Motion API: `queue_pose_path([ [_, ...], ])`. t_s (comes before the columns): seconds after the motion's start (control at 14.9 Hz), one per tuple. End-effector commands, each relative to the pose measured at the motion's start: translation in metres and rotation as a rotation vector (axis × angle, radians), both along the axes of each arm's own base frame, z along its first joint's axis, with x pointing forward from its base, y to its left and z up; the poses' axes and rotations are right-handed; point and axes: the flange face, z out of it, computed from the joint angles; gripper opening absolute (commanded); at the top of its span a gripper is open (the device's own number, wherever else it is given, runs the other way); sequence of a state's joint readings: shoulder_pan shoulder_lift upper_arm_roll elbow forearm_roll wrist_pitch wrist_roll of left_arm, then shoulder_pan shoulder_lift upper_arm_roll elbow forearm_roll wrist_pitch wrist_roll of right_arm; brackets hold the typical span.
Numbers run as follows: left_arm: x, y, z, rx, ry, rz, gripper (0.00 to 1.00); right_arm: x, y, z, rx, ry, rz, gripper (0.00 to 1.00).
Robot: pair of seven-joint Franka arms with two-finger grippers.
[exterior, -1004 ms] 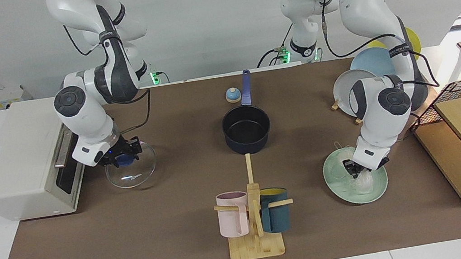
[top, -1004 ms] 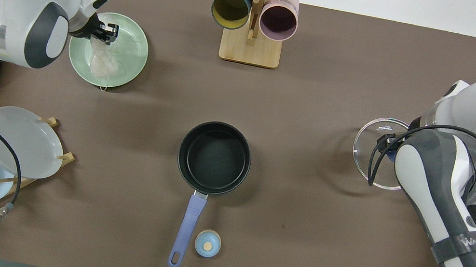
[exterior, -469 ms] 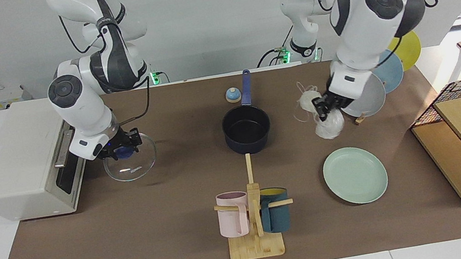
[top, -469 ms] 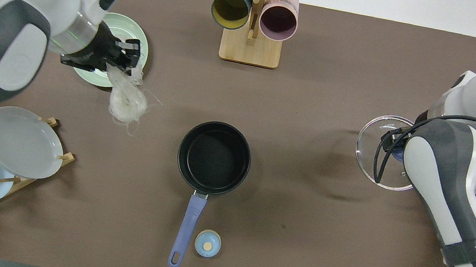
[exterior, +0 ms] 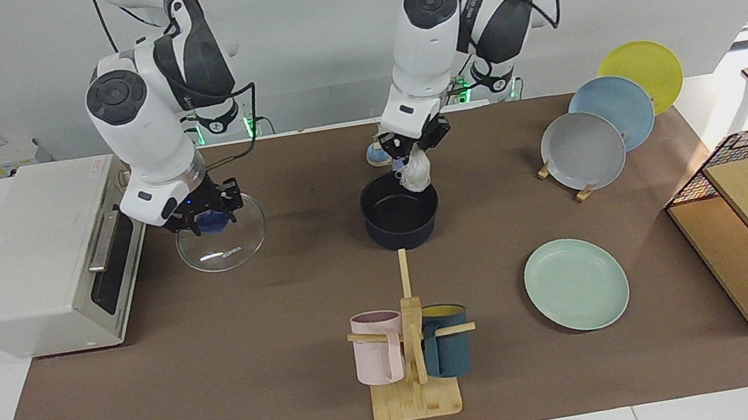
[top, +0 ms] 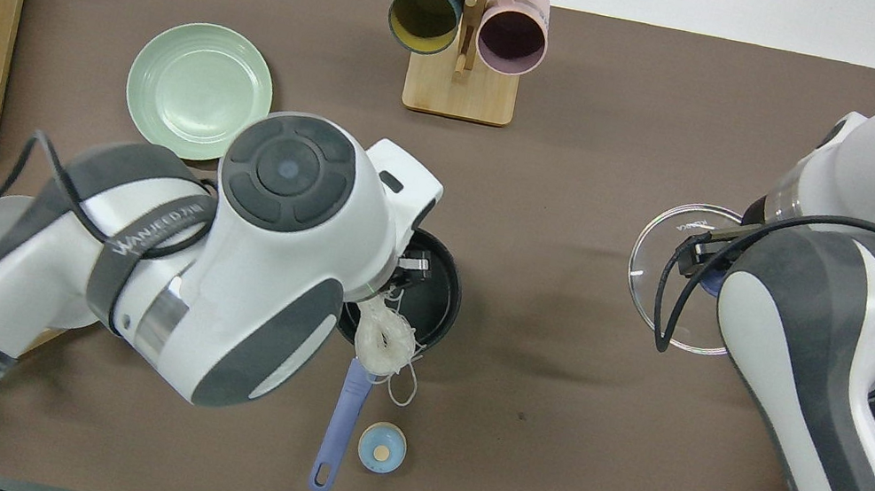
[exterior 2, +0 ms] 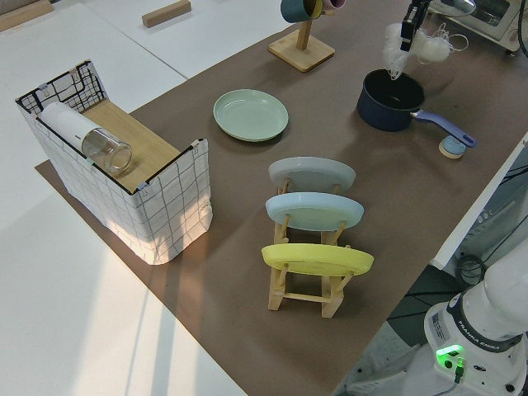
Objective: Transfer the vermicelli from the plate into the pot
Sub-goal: 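Carry the vermicelli over the pot while the right gripper lifts the lid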
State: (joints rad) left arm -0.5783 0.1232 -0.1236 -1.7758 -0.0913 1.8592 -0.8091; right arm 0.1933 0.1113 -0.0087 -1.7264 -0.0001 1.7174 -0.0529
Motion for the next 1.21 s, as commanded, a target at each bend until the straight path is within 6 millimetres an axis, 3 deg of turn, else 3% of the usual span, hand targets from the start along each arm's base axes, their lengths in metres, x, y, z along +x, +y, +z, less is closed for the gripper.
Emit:
queue_pose_path([
  [0.0, -0.008, 0.008, -0.02, -0.029, -0.024, 0.033, 0.0, -0.004, 0.018, 0.01, -0.016, -0.009, -0.038, 0.0],
  [0.2, -0.01, 0.011, -0.04, -0.038, -0.042, 0.037, 0.0, -0.005, 0.039, 0.016, -0.018, -0.026, -0.052, 0.0],
  [0.67, -0.003, -0.004, -0.098, -0.064, -0.073, 0.03, 0.0, -0.008, 0.058, 0.018, -0.012, -0.039, -0.082, 0.0],
  [1.0, 0.004, -0.004, -0.112, -0.064, -0.086, 0.001, 0.0, -0.01, 0.064, 0.019, -0.01, -0.039, -0.116, 0.0],
  [1.07, 0.005, -0.001, -0.113, -0.061, -0.083, -0.031, 0.38, -0.009, 0.064, 0.02, -0.01, -0.041, -0.117, 0.0],
  [1.14, 0.005, -0.001, -0.112, -0.059, -0.08, -0.046, 0.99, -0.009, 0.064, 0.02, -0.01, -0.041, -0.117, 0.0],
])
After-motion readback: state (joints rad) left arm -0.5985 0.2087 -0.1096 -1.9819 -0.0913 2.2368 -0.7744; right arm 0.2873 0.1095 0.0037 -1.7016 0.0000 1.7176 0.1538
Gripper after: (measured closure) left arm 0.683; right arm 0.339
